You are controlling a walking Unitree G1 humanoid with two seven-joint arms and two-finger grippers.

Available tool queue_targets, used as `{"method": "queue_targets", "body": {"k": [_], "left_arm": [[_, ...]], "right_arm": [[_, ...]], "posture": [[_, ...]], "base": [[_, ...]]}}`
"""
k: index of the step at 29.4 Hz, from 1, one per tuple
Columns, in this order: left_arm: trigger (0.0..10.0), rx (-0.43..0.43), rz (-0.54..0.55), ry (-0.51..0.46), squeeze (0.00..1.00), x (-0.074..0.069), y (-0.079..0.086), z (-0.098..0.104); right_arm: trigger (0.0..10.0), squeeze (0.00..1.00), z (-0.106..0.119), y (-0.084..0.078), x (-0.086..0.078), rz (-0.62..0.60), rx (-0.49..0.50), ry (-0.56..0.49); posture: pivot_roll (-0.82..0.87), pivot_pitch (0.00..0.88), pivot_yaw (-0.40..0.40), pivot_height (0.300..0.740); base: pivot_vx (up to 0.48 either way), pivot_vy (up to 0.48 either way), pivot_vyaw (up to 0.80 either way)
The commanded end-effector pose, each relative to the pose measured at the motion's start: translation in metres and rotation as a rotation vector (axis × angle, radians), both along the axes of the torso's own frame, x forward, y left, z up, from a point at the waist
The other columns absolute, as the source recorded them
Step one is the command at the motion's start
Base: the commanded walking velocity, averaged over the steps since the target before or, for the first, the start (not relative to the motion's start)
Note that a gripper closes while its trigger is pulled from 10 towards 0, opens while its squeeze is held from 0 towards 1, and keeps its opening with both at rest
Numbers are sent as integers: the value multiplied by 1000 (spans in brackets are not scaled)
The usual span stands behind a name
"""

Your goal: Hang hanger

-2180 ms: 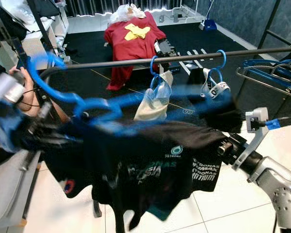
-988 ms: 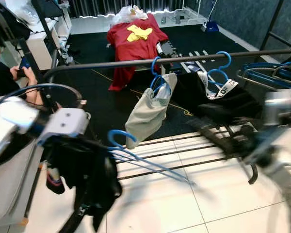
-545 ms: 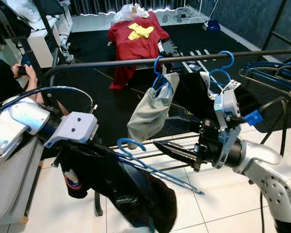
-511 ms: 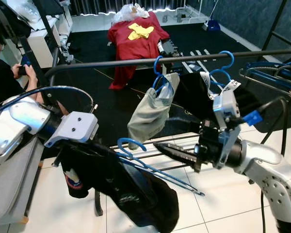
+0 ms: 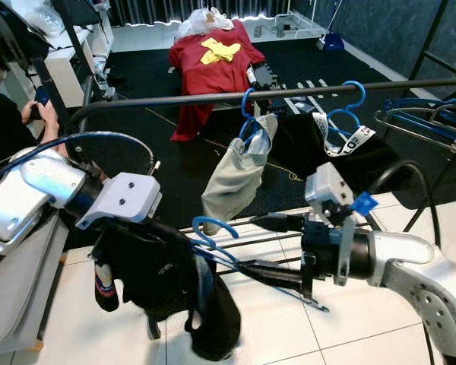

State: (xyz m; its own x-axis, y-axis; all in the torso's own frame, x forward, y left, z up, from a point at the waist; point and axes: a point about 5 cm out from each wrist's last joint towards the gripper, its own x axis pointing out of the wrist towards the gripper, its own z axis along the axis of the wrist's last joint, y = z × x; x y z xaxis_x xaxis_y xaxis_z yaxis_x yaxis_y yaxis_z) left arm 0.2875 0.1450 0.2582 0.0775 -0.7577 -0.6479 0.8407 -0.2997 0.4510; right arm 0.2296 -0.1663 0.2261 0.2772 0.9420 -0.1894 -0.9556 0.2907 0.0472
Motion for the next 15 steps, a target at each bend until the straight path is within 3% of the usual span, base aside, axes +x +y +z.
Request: {"method": "queue_targets", "body": {"k": [1, 6, 7, 9, 10, 15], "left_arm": [[10000, -55, -29, -26, 0, -3, -7, 13], [10000, -119, -56, -18, 0, -8, -16, 24], [10000, -121, -65, -17, 0, -10, -17, 26], [10000, -120, -68, -18, 0, -11, -17, 26], [10000, -119, -72, -18, 0, -11, -17, 26], [10000, -115, -92, -15, 0, -14, -19, 26]], "right_arm": [[10000, 0, -4, 1, 4, -22, -48, 4], [10000, 0, -8, -4, 12, -68, -91, 1], [6431, 0, -7, -5, 14, -77, -86, -3], [6431, 0, -7, -6, 15, -80, -84, -4], [0, 0, -6, -7, 16, -89, -83, -9], [0, 0, -5, -8, 19, -103, -82, -20]], "posture": [[-10, 33, -8, 740], [-6, 30, -9, 740], [-5, 27, -8, 740], [-5, 27, -8, 740], [-5, 25, -8, 740], [-5, 23, -8, 740]], "base": [[0, 0, 0], [0, 0, 0], [0, 0, 0], [0, 0, 0], [0, 0, 0], [0, 0, 0]]}}
